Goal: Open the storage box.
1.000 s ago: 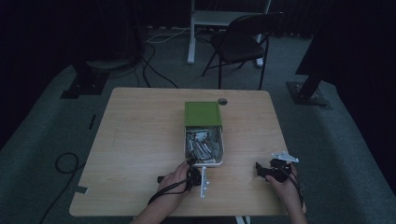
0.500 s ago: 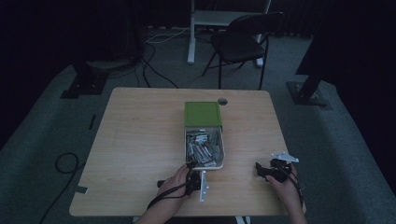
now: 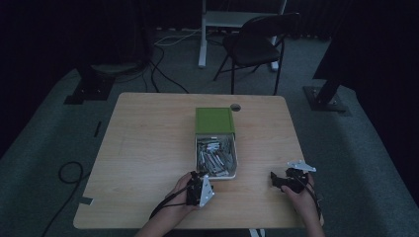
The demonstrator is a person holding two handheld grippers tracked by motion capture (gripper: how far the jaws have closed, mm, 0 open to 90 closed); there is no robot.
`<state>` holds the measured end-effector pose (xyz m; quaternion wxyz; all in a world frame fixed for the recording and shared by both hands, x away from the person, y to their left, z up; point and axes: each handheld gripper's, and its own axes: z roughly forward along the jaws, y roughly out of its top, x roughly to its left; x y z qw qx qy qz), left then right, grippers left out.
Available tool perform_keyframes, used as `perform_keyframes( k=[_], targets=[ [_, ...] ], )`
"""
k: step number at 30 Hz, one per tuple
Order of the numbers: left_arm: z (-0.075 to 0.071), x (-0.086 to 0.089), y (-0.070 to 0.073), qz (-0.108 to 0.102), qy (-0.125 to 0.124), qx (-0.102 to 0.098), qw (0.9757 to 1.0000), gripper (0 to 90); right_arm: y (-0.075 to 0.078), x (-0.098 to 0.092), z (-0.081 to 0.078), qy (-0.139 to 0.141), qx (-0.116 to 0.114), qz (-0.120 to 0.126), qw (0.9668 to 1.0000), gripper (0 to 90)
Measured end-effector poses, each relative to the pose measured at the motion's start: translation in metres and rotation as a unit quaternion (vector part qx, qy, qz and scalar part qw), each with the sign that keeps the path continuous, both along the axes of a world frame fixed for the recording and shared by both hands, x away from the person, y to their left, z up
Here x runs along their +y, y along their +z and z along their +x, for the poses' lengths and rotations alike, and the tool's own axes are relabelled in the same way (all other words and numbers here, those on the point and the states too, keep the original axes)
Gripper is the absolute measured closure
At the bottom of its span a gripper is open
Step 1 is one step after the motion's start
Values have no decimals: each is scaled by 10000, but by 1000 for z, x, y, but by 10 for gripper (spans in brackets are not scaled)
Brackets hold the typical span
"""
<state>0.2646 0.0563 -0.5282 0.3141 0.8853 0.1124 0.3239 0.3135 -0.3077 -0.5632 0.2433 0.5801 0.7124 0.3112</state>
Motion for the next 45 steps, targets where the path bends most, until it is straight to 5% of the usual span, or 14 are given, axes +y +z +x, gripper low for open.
perform_keyframes(
  k=[11,20,28,34,38,42,45],
  targets=[
    [-2,28,19,-698,113,325,9970,443,0,0,0,-3,3,4,10000,125],
    [-5,52,19,-771,351,429,9955,442,0,0,0,0,0,1,10000,125],
    [-1,77,11,-1060,720,564,9902,367,0,0,0,-1,0,1,10000,125],
    [6,99,4,-1314,1160,684,9821,281,0,0,0,1,0,0,10000,125],
    [11,113,-1,-1431,1487,926,9741,253,0,0,0,-2,1,5,10000,125],
    [16,126,-5,-1655,1835,1029,9635,253,0,0,0,-1,1,3,10000,125],
    [19,137,-6,-1761,2205,1307,9504,253,0,0,0,-1,0,2,10000,125]
  ],
)
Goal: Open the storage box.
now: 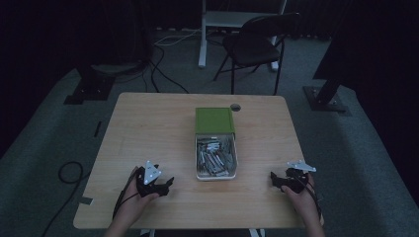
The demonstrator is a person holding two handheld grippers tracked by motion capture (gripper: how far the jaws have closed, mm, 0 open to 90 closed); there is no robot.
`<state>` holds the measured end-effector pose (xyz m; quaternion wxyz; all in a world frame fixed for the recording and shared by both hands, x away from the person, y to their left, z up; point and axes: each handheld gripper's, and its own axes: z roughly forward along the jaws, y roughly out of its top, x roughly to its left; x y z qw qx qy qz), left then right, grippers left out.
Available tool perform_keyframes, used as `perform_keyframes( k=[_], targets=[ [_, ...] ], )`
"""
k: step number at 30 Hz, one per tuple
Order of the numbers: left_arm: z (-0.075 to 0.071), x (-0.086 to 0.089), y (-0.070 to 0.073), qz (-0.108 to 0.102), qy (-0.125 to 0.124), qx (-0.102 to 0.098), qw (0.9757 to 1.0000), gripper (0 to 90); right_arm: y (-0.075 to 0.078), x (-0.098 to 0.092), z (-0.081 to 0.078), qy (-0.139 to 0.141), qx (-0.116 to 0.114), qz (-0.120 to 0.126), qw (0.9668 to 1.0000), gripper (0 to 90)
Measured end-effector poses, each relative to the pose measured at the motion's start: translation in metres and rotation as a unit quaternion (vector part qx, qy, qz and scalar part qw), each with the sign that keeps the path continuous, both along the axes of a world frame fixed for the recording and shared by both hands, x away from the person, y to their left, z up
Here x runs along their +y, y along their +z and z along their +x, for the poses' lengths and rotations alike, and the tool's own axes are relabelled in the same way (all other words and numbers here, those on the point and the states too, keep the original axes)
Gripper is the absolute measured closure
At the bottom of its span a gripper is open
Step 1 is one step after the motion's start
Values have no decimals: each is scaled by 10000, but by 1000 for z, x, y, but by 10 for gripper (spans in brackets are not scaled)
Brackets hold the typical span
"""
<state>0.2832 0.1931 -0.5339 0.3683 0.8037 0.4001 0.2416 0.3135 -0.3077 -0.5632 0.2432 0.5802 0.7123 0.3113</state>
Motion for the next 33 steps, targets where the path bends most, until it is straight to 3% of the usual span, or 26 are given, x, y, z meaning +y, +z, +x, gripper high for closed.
perform_keyframes(
  k=[2,4,6,10,11,14,19,22,27,33],
  targets=[
    [2,7,-1,-164,173,29,9997,253,0,0,0,-1,0,2,10000,125],
    [3,14,-1,-132,300,-30,9995,247,0,0,0,-1,0,1,10000,125],
    [4,21,-1,-200,418,-65,9989,181,0,0,0,0,1,1,10000,125],
    [4,33,-2,-193,554,33,9983,179,0,0,0,0,0,3,10000,125],
    [4,35,-2,-167,583,82,9981,179,0,0,0,0,1,3,10000,124],
    [4,43,-3,-535,881,411,9938,182,0,0,0,0,1,3,10000,125],
    [5,53,-3,-278,1095,371,9929,183,0,0,0,-1,2,4,10000,125],
    [5,59,-3,-406,1277,436,9900,183,0,0,0,-1,1,3,10000,125],
    [5,71,-6,-346,1619,664,9840,183,0,0,0,-1,2,3,10000,125],
    [5,83,-9,-291,2015,710,9765,183,0,0,0,0,2,3,10000,124]
  ],
)
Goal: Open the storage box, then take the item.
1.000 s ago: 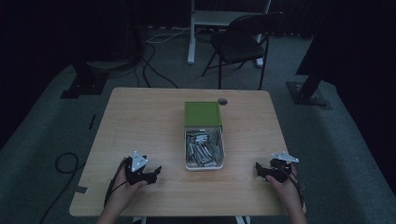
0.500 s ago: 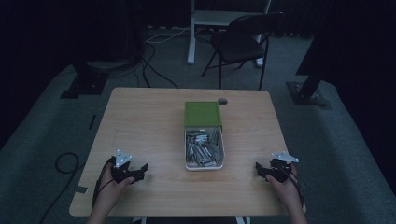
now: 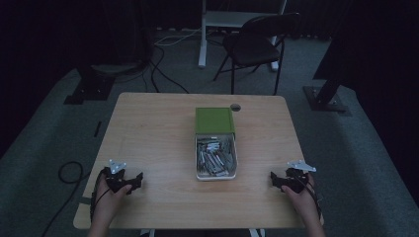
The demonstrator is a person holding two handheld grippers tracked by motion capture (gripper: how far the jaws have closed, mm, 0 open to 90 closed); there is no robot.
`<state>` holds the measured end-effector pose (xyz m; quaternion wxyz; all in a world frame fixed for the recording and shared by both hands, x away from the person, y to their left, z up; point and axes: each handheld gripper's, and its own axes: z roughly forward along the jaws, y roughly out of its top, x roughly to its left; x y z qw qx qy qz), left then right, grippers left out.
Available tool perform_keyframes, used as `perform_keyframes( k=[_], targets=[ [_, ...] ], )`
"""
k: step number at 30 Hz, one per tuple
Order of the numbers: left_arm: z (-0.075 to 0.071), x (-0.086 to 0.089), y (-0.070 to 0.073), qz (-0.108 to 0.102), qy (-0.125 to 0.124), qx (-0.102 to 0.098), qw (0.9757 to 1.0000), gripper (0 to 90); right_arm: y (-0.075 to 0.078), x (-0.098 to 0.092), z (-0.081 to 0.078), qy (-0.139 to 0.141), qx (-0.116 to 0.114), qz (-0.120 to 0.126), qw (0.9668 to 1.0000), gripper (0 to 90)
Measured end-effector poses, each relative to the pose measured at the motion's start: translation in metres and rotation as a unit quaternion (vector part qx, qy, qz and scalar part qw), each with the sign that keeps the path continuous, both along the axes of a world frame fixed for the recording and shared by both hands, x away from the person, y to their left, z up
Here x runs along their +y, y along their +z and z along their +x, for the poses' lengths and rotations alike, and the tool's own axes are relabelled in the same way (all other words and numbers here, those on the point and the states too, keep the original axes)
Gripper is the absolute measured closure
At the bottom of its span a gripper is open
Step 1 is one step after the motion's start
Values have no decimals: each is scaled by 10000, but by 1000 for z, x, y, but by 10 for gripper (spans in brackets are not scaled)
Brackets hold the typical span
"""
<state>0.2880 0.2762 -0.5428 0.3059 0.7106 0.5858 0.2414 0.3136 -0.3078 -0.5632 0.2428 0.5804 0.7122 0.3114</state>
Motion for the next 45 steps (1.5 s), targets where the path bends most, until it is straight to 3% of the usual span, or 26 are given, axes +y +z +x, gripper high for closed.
perform_keyframes(
  k=[5,8,11,20,31,39,45],
  targets=[
    [1,3,-4,-44,14,61,10000,184,0,0,0,-9,5,-3,10000,119],
    [2,5,-7,79,56,97,9999,183,0,0,1,-2,9,1,10000,116],
    [4,5,-9,74,72,133,9999,183,0,0,1,-2,10,1,10000,116],
    [5,4,-12,124,6,36,9999,178,0,0,1,-9,13,8,10000,116],
    [8,3,-14,157,274,46,9995,98,0,1,1,-5,12,3,10000,115],
    [9,3,-14,162,312,72,9994,89,0,1,1,85,7,2,10000,116],
    [11,2,-15,173,278,140,9994,26,0,3,0,54,-15,108,9999,119]
  ],
)
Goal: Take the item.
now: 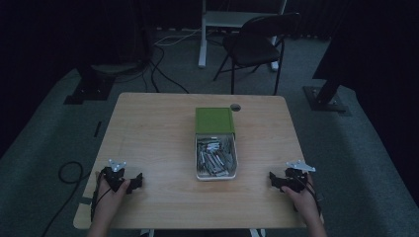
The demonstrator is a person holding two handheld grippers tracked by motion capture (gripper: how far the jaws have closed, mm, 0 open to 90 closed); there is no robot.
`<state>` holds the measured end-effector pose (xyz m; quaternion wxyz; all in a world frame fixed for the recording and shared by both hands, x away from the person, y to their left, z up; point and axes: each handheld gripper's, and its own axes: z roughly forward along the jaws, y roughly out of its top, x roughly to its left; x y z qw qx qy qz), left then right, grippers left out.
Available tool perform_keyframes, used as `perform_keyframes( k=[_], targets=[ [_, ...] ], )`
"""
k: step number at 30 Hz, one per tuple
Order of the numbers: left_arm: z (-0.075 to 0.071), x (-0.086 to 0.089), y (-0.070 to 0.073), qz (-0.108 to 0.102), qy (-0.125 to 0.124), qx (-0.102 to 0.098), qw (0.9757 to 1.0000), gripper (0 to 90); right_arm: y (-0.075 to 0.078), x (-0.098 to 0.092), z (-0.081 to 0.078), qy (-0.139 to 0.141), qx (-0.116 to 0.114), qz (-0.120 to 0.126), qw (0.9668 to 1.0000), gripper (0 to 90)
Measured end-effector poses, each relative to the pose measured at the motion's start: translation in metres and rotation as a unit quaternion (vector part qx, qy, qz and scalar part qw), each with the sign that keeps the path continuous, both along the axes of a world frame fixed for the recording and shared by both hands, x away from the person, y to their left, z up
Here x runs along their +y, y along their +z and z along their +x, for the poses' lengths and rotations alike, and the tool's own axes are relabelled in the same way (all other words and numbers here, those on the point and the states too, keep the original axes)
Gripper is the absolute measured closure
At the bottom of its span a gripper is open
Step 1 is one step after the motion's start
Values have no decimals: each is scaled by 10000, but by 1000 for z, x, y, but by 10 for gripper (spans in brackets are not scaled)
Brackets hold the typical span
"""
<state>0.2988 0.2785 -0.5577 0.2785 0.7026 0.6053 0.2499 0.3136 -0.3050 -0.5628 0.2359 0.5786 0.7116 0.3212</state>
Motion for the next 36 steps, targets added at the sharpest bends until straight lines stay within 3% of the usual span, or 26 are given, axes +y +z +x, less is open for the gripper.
perform_keyframes(
  k=[3,6,11,20,33,36],
  targets=[
    [0,0,0,-2,2,-3,10000,25,1,2,0,-116,-5,123,9999,120],
    [0,0,0,2,2,8,10000,25,6,8,-2,-65,-24,33,10000,132],
    [0,0,0,2,4,9,10000,25,22,18,-3,36,-31,43,10000,132],
    [0,-1,0,1,27,6,10000,25,57,42,-3,225,-355,119,9990,134],
    [-1,-2,0,8,121,11,9999,25,92,79,-8,816,-758,151,9937,154],
    [-1,-3,0,5,132,8,9999,25,100,85,-10,878,-872,295,9919,174]
  ],
)
